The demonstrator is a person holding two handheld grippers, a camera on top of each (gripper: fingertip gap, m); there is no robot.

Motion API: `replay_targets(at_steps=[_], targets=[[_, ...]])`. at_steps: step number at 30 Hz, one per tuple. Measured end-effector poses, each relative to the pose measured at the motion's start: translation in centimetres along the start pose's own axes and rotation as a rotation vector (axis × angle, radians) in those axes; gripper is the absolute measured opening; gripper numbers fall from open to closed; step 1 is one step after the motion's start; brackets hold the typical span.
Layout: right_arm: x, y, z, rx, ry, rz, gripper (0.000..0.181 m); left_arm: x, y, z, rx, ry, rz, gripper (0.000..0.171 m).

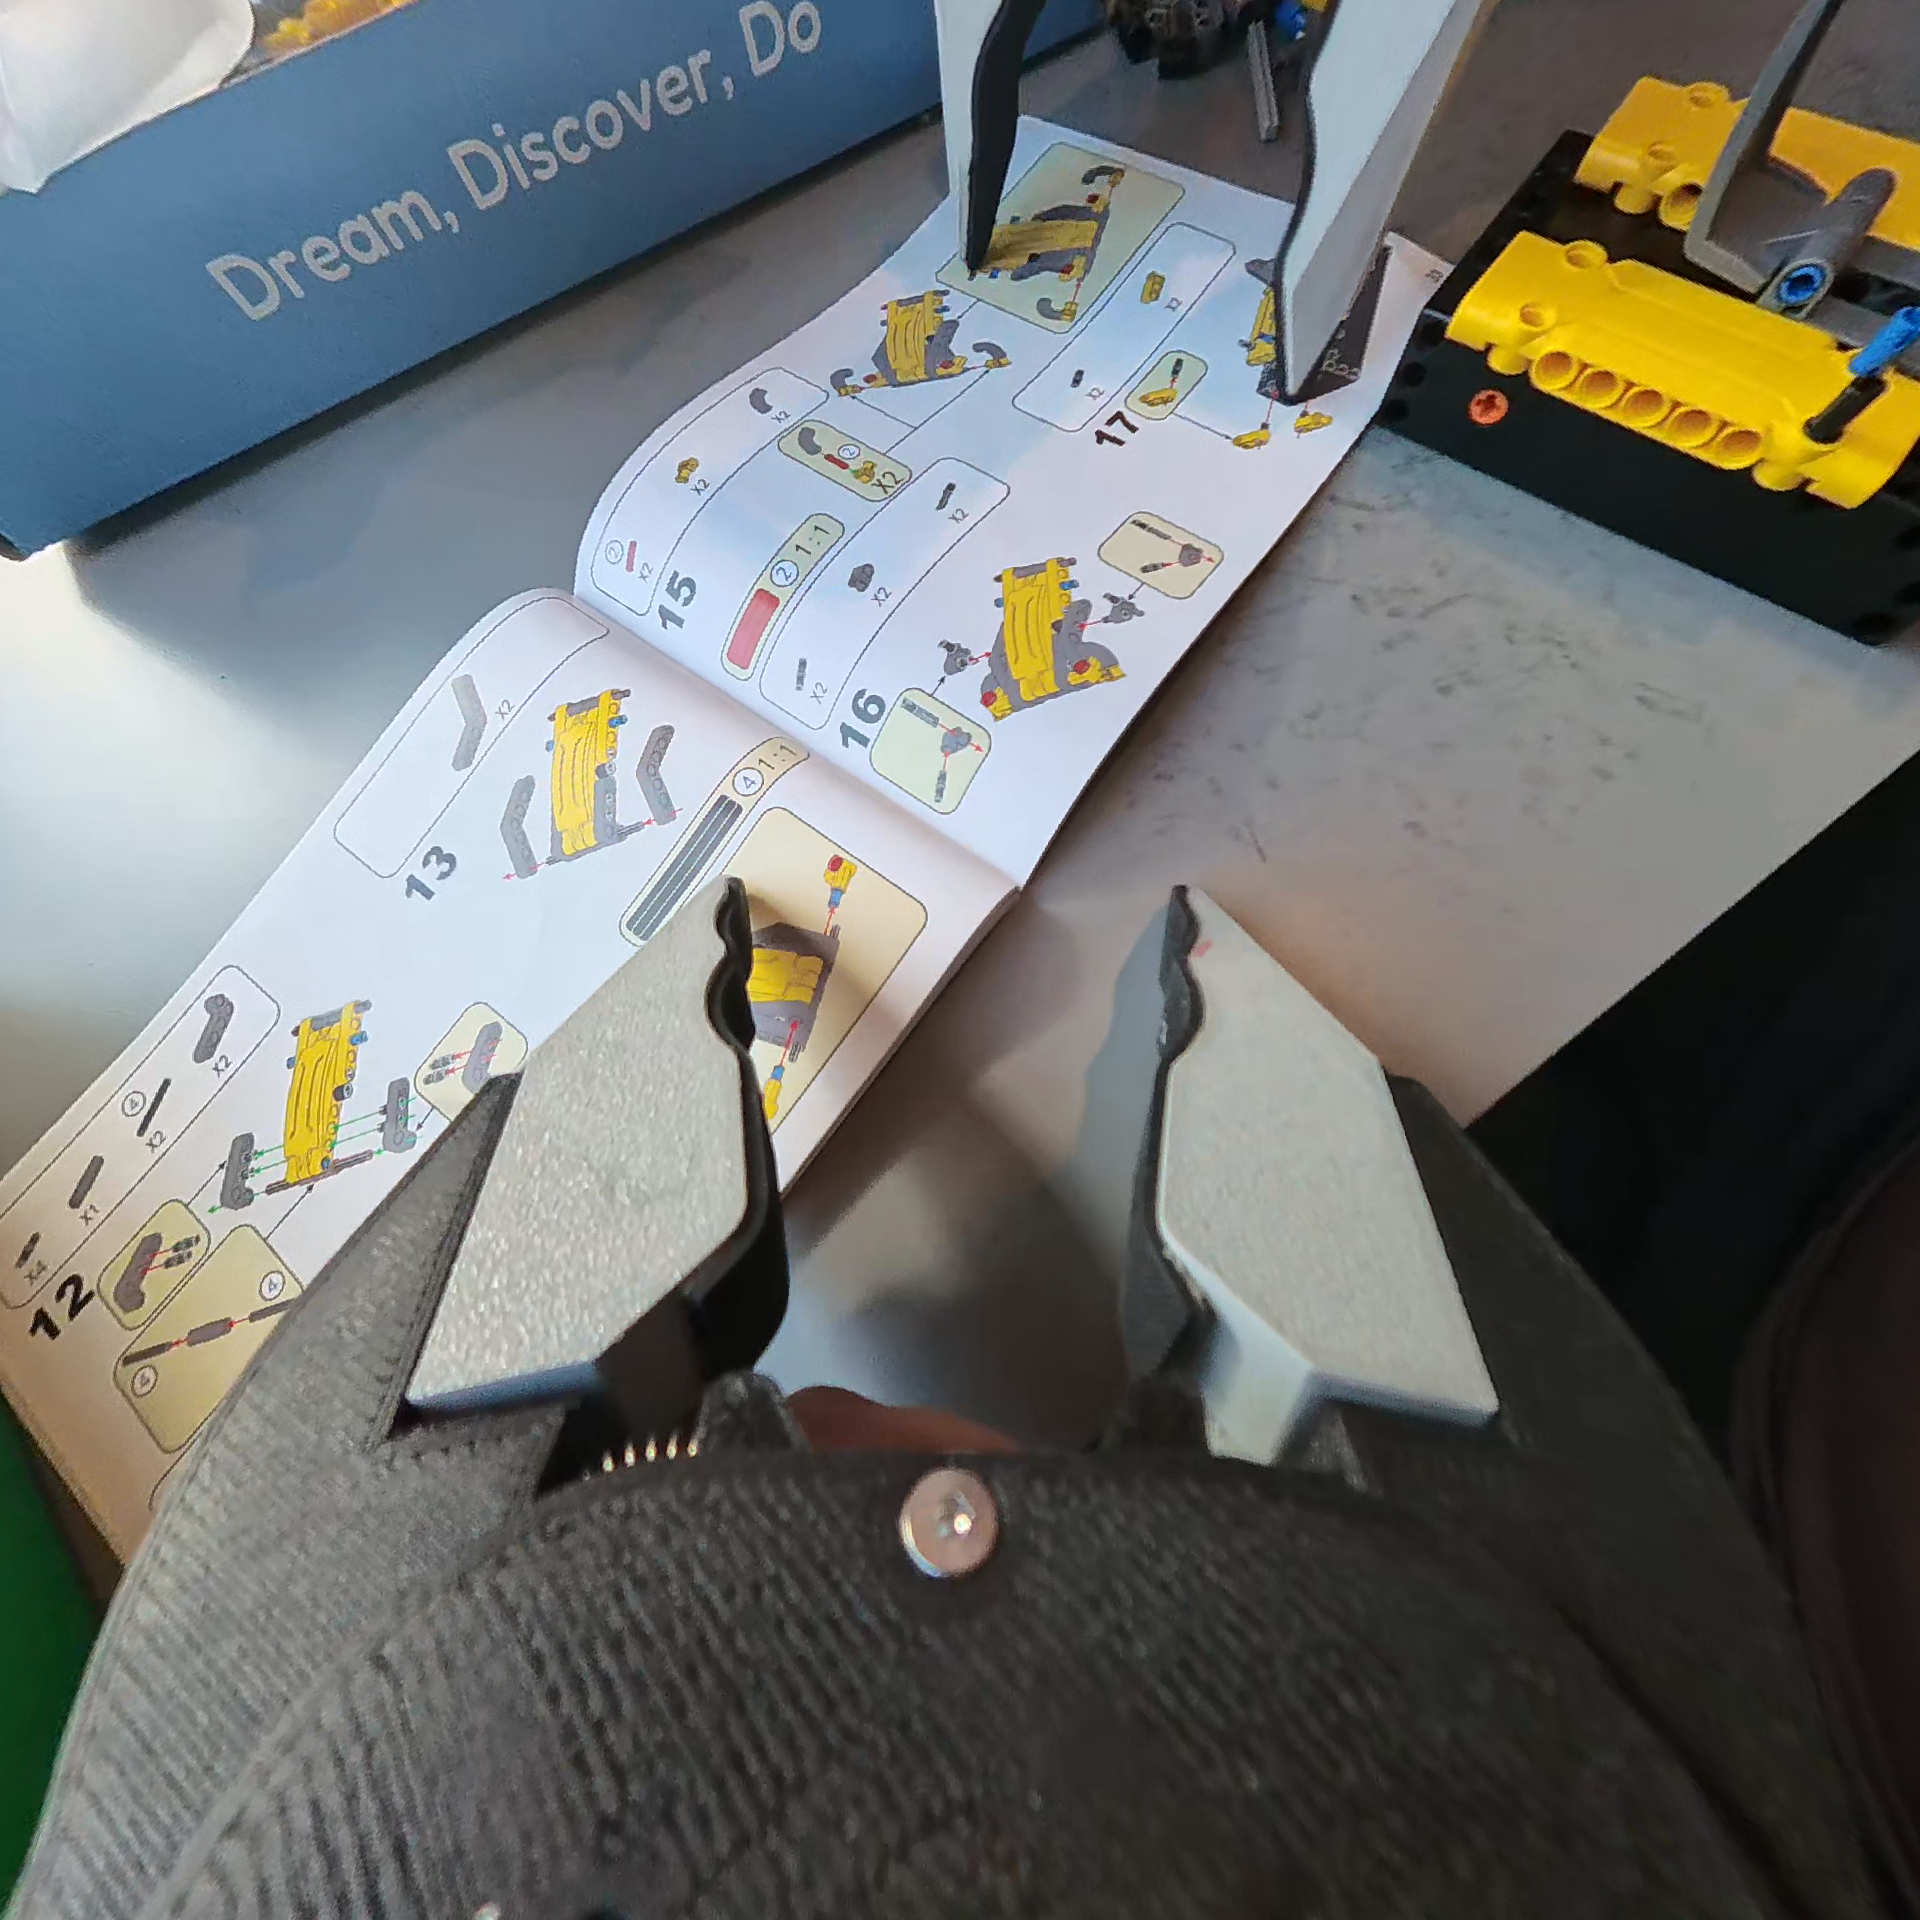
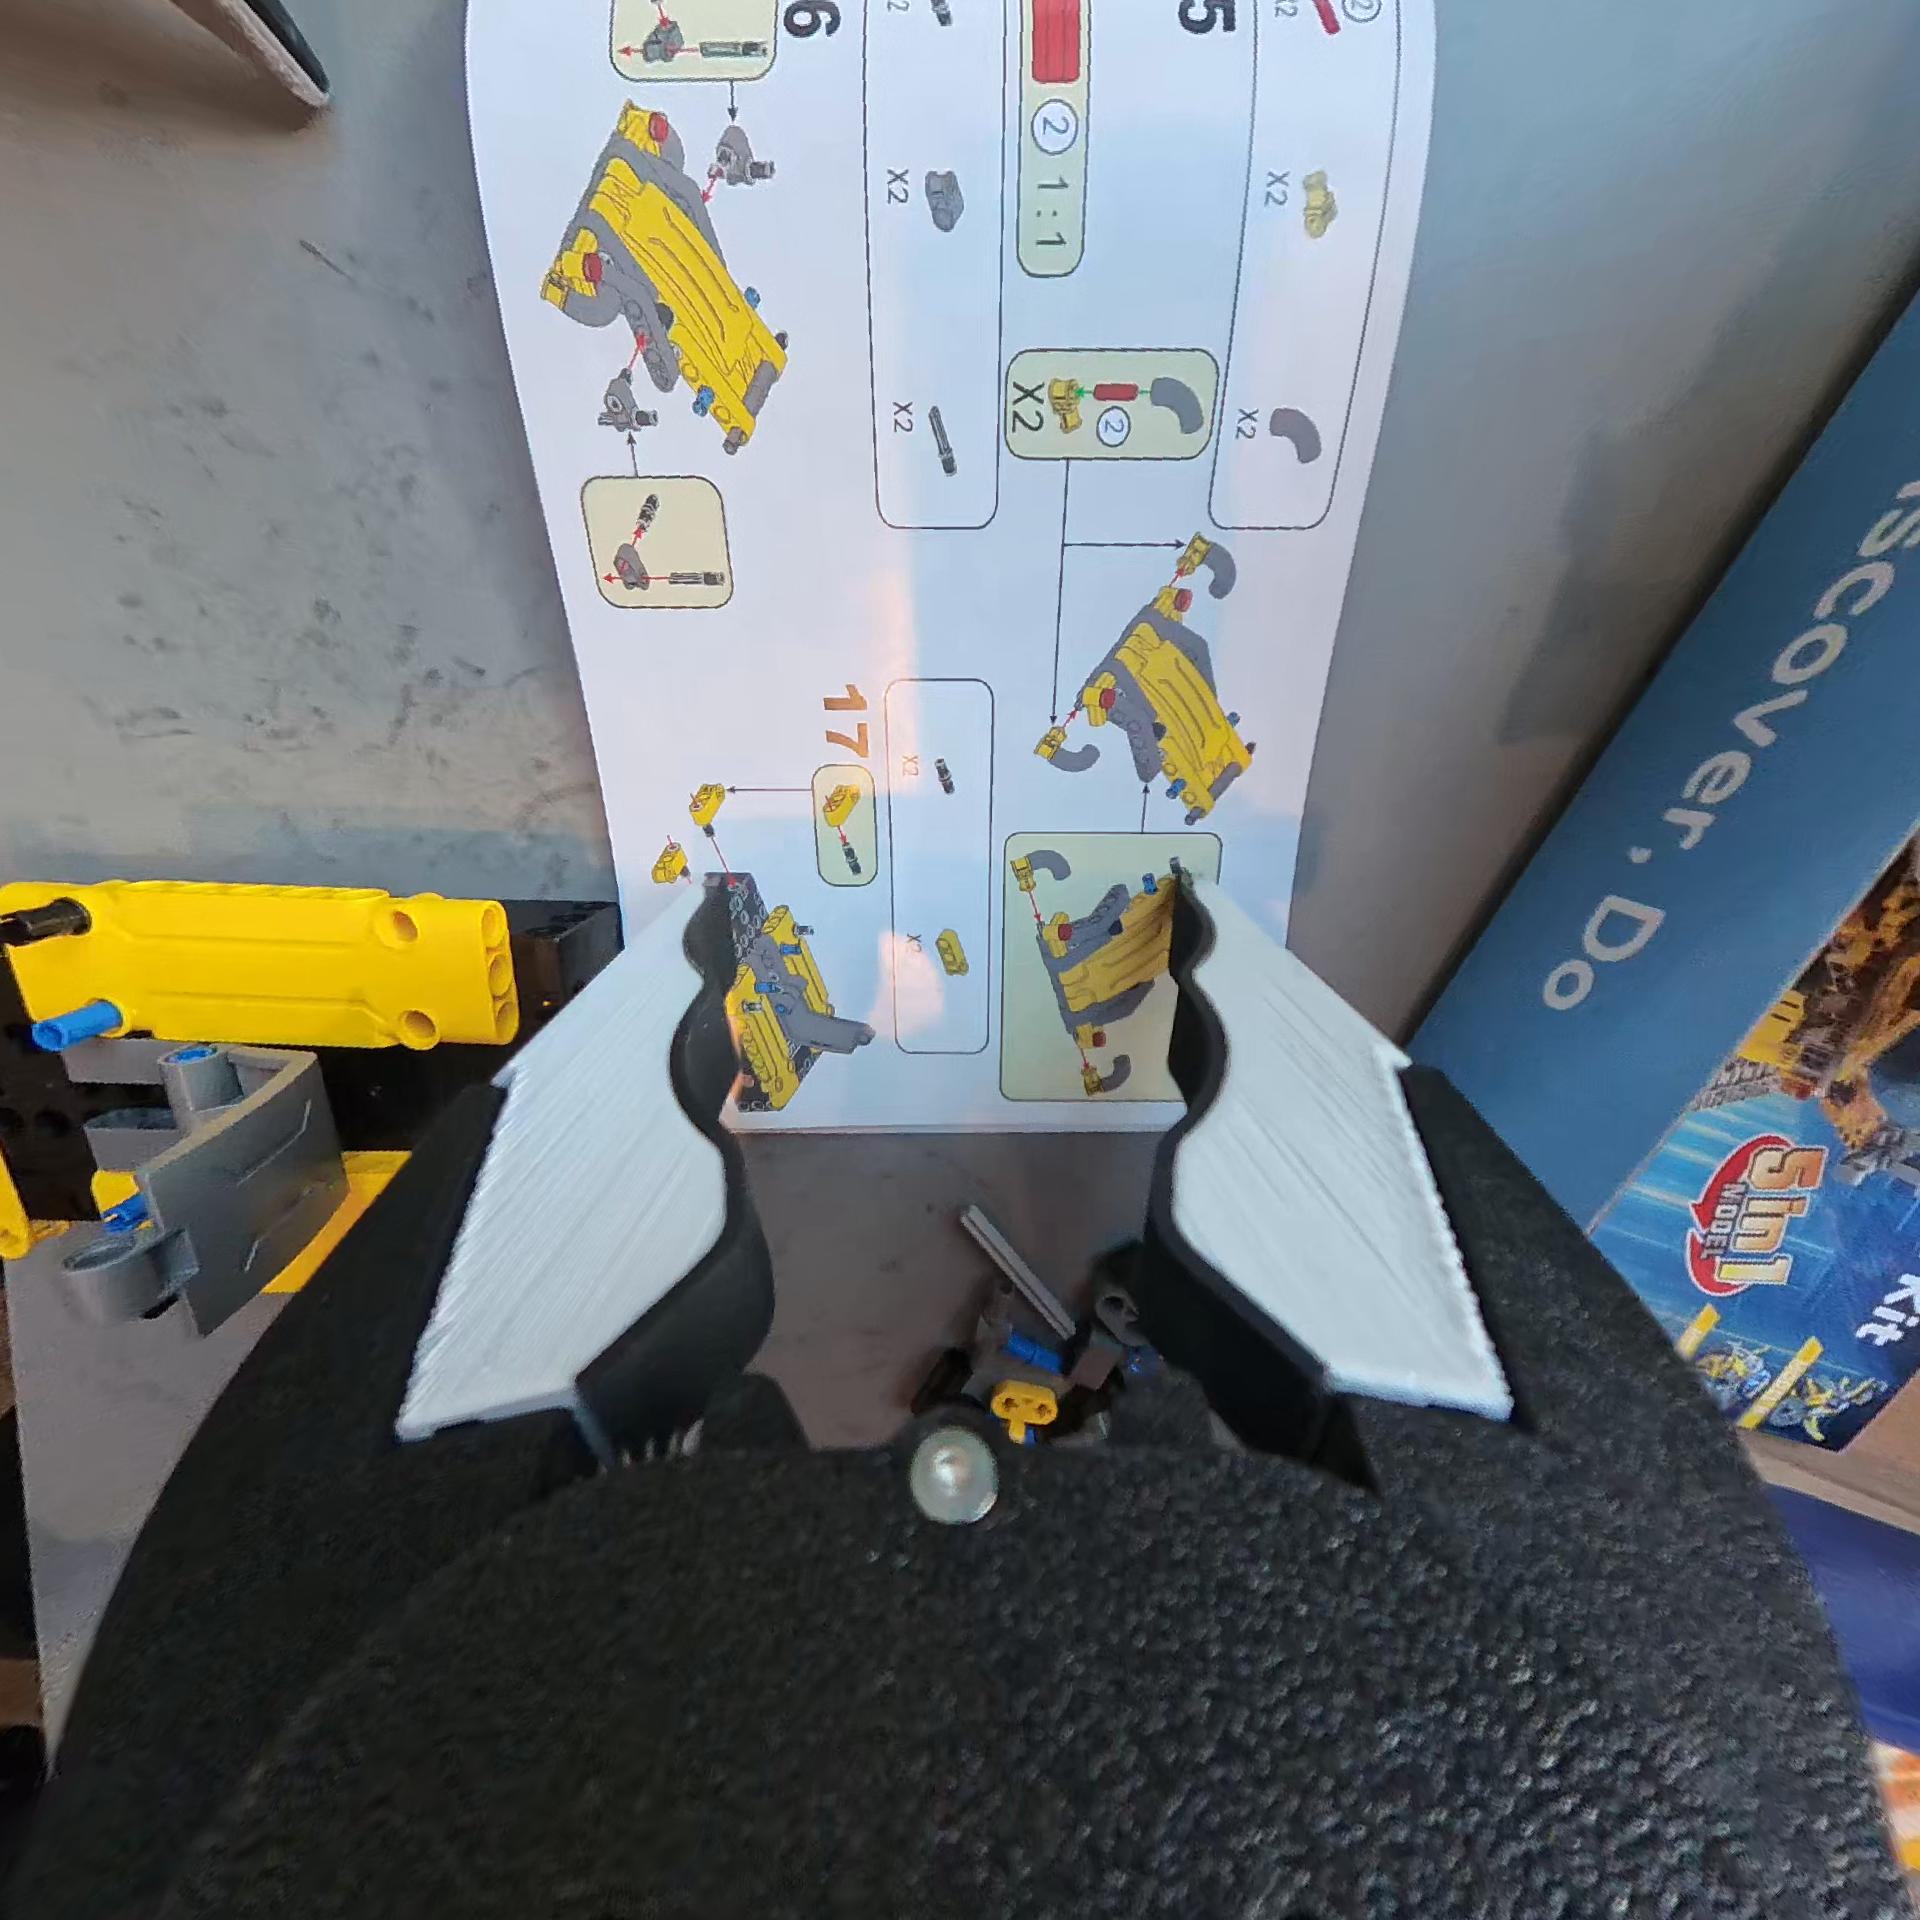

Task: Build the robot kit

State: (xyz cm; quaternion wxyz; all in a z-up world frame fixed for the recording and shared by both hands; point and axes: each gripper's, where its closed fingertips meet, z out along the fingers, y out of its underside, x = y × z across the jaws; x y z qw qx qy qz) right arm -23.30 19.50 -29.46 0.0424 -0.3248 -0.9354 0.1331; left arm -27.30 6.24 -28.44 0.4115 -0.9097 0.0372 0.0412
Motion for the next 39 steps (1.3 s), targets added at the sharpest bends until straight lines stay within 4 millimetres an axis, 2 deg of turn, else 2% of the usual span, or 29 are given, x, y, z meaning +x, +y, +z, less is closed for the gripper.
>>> replay_targets(at_steps=[17,25,29,36,39], targets=[[0.2,-0.1,0.1,-0.109,-0.002,-0.021,0.077,0.1,0.1,0.1,0.019,0.017,-0.028,0.077],[0.7,-0.2,0.0,-0.117,-0.005,-0.026,0.068,0.2,0.3,-0.1,0.033,0.02,-0.023,0.078],[1.2,-0.3,-0.1,-0.115,-0.004,-0.015,0.057,0.2,0.3,-0.1,0.036,0.031,-0.036,0.078],[1.0,-0.5,0.0,-0.133,-0.002,-0.021,0.054,0.3,0.3,0.0,0.042,0.04,-0.047,0.08],[0.0,-0.7,0.0,-0.151,-0.016,-0.061,0.035,0.3,0.2,0.0,0.042,0.038,-0.048,0.08]])
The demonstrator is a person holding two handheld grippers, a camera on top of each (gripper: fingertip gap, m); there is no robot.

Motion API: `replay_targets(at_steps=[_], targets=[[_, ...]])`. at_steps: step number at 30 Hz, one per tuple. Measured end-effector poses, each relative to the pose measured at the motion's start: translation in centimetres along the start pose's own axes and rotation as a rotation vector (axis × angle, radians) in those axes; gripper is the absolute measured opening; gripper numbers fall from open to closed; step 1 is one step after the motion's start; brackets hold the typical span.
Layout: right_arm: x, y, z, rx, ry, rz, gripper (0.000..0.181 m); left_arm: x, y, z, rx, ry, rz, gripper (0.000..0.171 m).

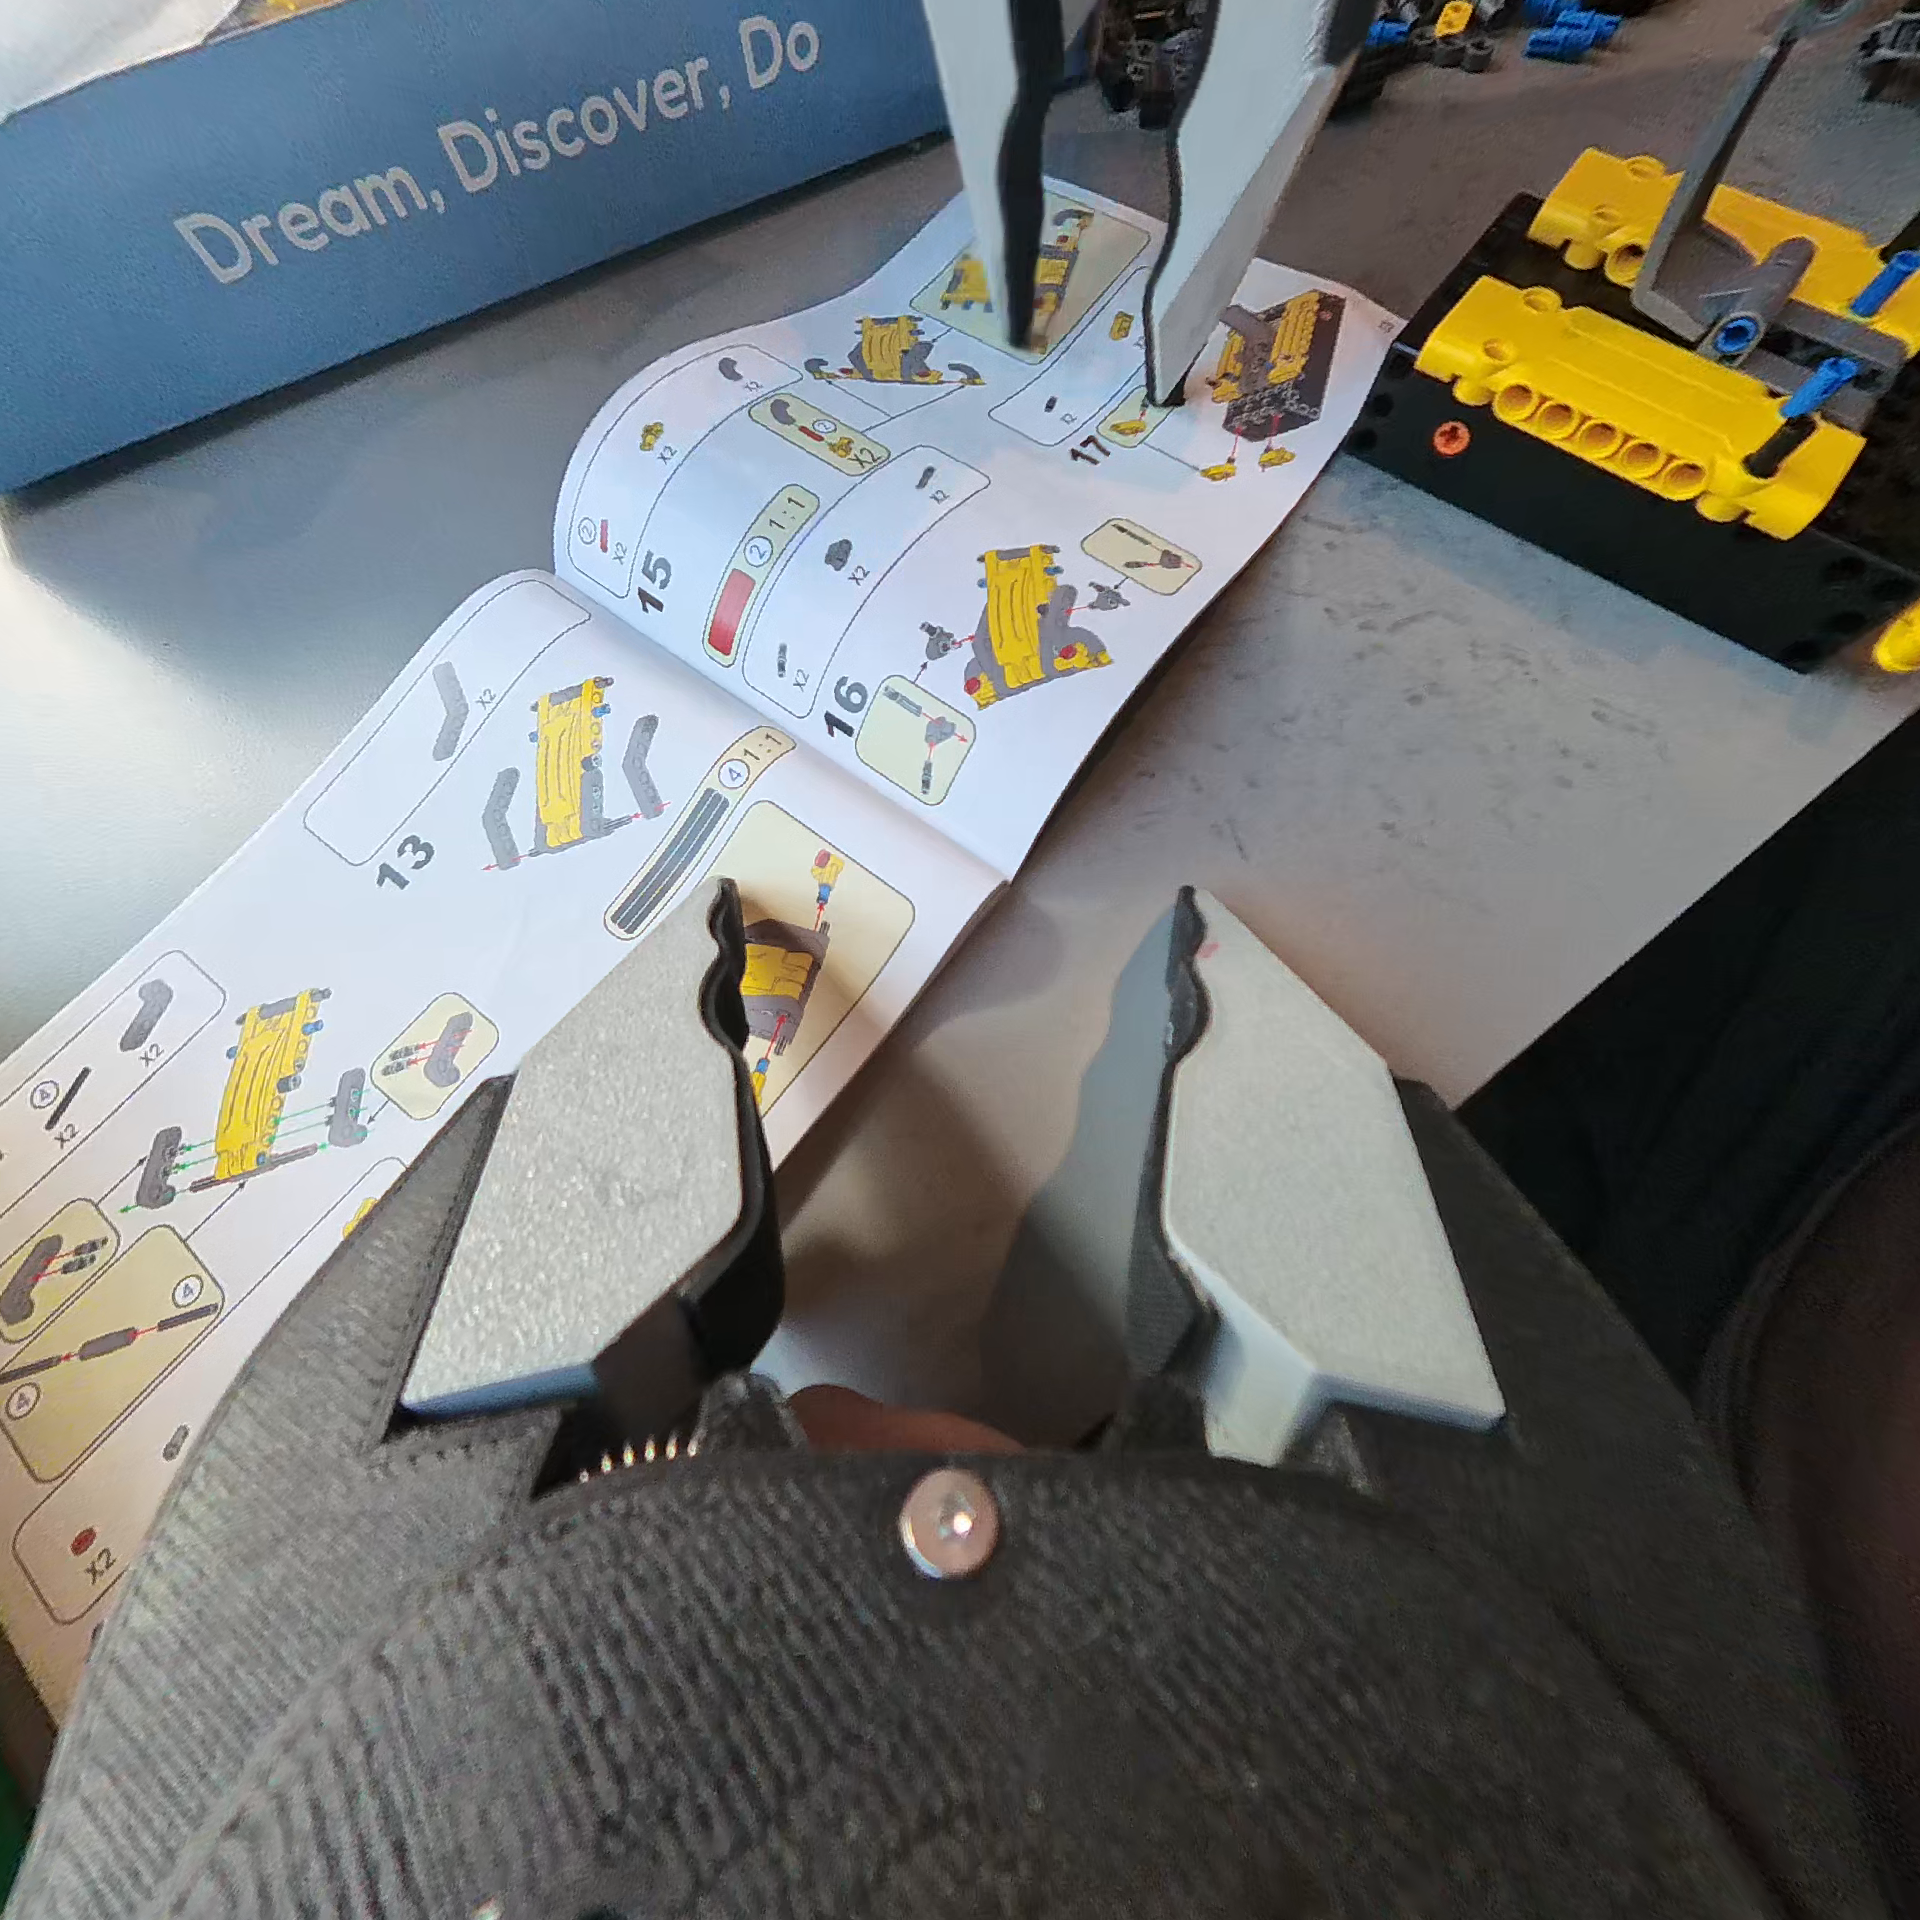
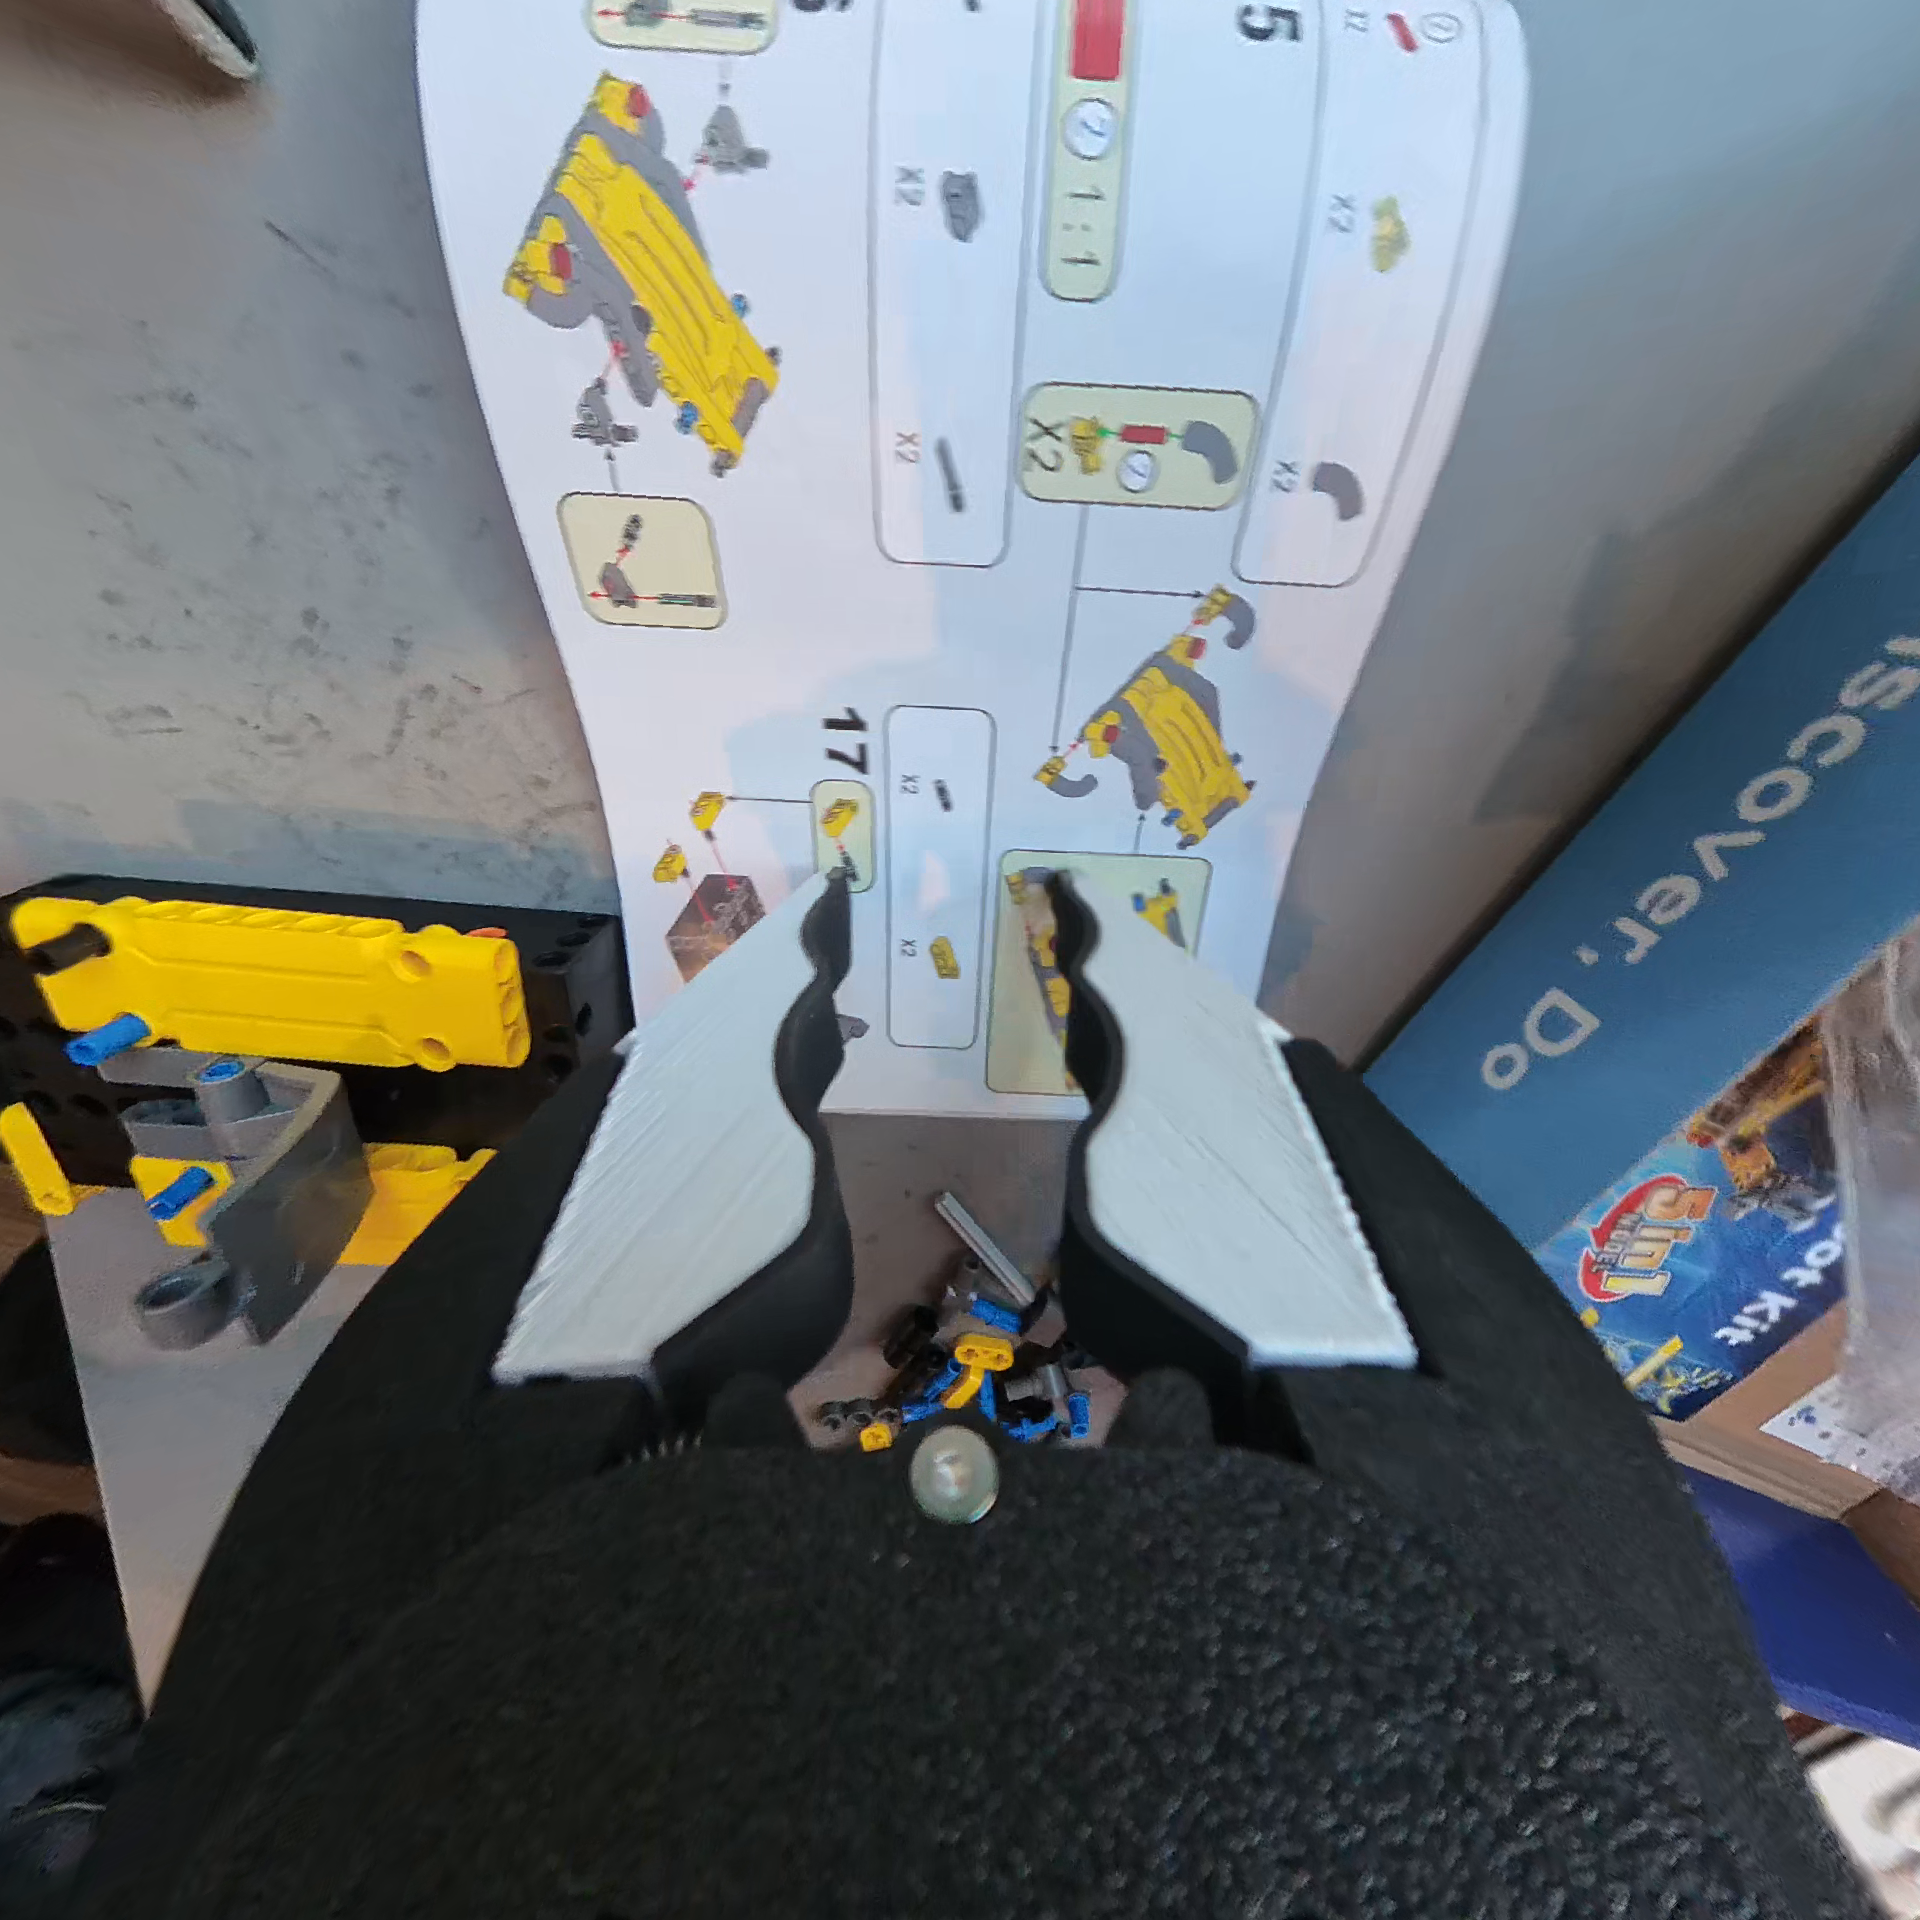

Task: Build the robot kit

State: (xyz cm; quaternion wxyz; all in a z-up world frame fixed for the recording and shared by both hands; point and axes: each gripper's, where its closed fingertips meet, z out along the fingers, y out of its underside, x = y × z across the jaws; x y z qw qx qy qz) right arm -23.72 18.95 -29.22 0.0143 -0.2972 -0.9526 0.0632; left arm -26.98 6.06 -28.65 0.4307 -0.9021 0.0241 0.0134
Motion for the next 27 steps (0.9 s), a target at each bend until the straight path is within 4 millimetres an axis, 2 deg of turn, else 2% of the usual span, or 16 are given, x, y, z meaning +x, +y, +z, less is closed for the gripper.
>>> replay_targets(at_steps=[2,6,10,11,13,17,19,21,22,25,27], targets=[[-0.5,-0.2,0.0,-0.01,-0.007,-0.009,0.023,0.1,0.0,0.1,-0.004,-0.001,0.003,0.081],[-0.4,-0.3,0.0,0.0,-0.017,0.01,0.018,0.5,-0.5,0.1,-0.004,-0.001,0.026,0.078],[-0.4,-0.5,0.1,0.013,-0.029,0.024,0.013,0.4,-3.6,-0.9,0.088,0.004,0.019,0.068],[-0.6,-0.6,0.1,0.024,-0.041,0.032,0.0,0.0,-4.3,-1.0,0.091,-0.023,0.045,0.068],[-0.6,-0.7,0.1,0.045,-0.04,0.056,0.0,-0.3,-5.3,-0.4,0.065,-0.049,0.126,0.072],[-0.5,-0.4,-0.3,0.073,-0.003,0.107,0.0,1.2,-5.7,2.7,-0.019,0.104,0.124,0.077],[0.0,0.4,-1.8,0.081,0.063,0.165,0.0,1.5,-5.5,3.4,-0.069,0.126,0.171,0.082],[-0.2,0.9,-4.9,0.178,0.109,0.238,0.002,1.4,-5.3,3.8,-0.096,0.116,0.253,0.083],[-0.6,1.4,-6.6,0.235,0.128,0.278,0.008,1.3,-5.2,4.1,-0.112,0.125,0.275,0.083],[-2.6,3.6,-10.7,0.377,0.165,0.401,0.041,1.0,-4.6,4.9,-0.179,0.159,0.313,0.084],[-5.2,4.8,-12.0,0.477,0.156,0.448,0.068,0.6,-4.7,5.5,-0.205,0.164,0.341,0.092]])
